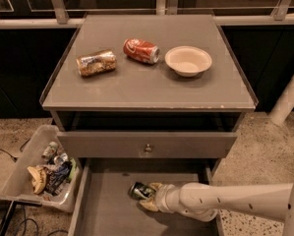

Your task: Pick green can from middle drawer and place on counter

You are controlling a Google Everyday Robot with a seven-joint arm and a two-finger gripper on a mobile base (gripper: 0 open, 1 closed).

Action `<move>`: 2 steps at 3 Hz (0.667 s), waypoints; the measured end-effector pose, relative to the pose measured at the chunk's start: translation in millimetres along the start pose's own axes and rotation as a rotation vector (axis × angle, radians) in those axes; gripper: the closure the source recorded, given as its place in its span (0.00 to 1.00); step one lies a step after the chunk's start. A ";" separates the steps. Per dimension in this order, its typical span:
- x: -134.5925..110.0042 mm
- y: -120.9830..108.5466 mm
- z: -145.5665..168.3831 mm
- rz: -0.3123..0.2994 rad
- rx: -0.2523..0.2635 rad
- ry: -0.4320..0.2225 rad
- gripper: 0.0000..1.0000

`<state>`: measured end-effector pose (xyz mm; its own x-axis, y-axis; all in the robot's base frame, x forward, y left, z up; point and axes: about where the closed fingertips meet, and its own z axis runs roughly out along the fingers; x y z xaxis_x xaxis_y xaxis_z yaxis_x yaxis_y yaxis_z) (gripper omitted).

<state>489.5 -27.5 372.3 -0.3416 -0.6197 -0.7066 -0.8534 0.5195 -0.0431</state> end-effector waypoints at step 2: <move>-15.9 1.7 -29.3 -0.042 -0.033 -0.045 1.00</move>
Offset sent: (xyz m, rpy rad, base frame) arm -0.0172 -0.0242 0.0724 0.0516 -0.0669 0.1076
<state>481.9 -34.0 404.2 -0.2877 -0.6129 -0.7359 -0.8793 0.4735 -0.0506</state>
